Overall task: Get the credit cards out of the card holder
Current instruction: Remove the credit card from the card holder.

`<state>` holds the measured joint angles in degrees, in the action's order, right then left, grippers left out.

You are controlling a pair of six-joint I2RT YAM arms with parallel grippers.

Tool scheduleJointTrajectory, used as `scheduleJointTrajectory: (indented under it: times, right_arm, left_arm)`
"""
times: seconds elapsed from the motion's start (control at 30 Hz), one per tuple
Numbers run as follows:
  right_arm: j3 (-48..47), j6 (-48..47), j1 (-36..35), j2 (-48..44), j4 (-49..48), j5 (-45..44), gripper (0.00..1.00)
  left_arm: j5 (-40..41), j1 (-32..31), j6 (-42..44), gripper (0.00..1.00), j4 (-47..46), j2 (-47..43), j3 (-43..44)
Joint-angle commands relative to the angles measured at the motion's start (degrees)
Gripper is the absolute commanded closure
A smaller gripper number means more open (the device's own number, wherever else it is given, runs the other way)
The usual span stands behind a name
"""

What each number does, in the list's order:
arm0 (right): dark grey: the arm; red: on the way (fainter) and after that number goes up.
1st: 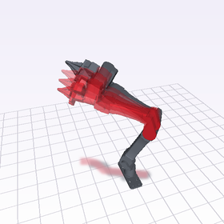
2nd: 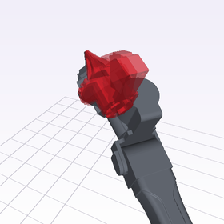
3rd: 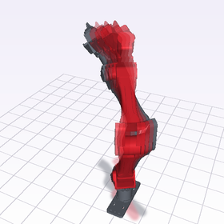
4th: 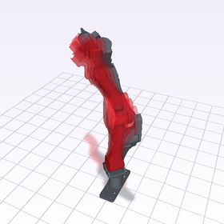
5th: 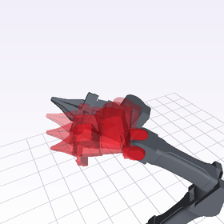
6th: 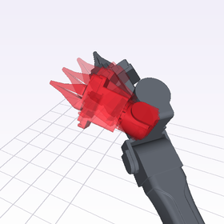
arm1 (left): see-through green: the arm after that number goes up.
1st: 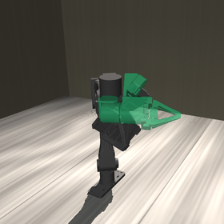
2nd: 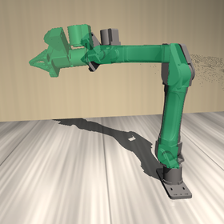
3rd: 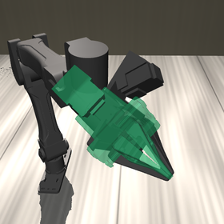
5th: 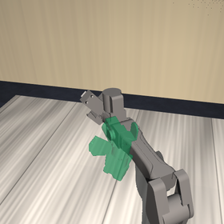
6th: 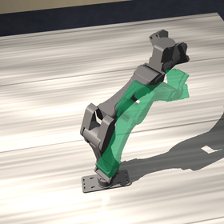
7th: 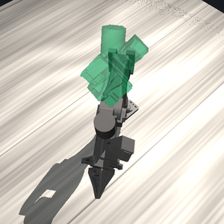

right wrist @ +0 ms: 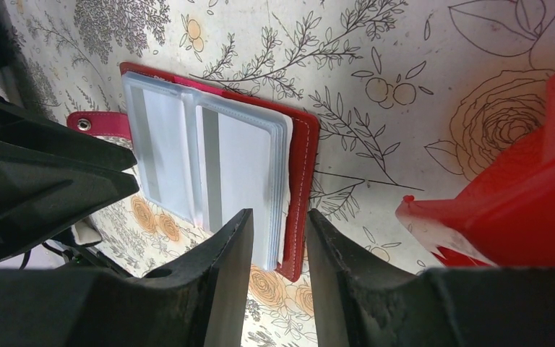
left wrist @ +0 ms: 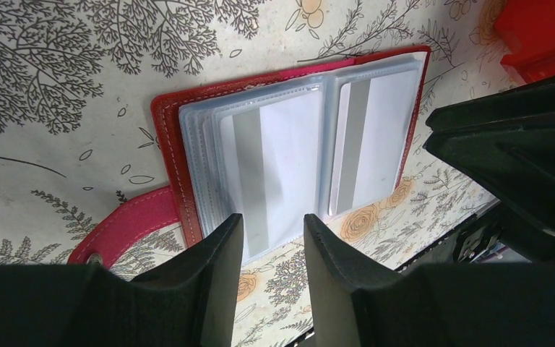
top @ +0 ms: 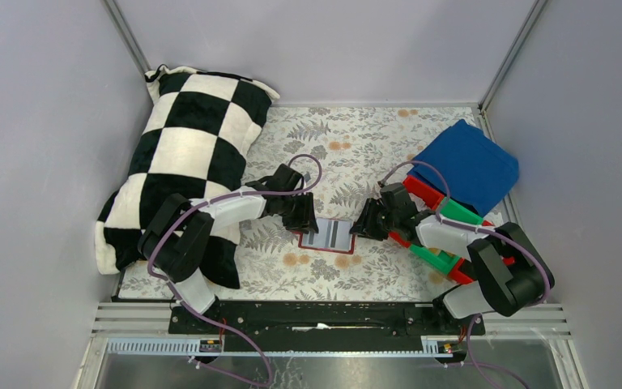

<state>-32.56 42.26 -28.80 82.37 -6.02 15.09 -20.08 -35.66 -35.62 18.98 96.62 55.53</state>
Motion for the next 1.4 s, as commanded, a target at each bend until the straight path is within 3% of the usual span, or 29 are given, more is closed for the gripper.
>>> scheduleJointTrajectory:
  times: [0.0,0.5,0.63,0.83,1.1,1.37]
  right_arm:
    - [0.76,0.62,-0.07,0.75,-1.92,1.2,0.59]
    - [0.62,0.64,-0.12,1.22,-2.48,2.0,0.6]
    - [0.72,0.89,-0.11,1.43,-3.15,2.51,0.6]
    - [0.61,1.11,-0.1,1.82,-3.51,2.97,0.62]
    - [0.49,1.36,-0.12,2.35,-4.02,3.14,0.62]
    - [0.82,1.85,-0.12,1.95,-4.27,3.18,0.61]
  left_arm:
    - [-0.06,-0.29,0.19,0.59,-1.29,-0.11,1.82]
    - [2.2,-0.55,0.5,0.55,-0.34,-0.28,2.32]
    - [2.32,-0.51,0.46,0.61,-0.24,0.85,2.22]
    - [2.67,-0.64,0.31,0.61,-0.3,1.15,2.36]
    - [-2.61,-0.64,0.06,0.56,-1.71,2.96,3.44]
    - [-7.35,-0.73,-2.09,0.58,-5.39,1.3,2.38]
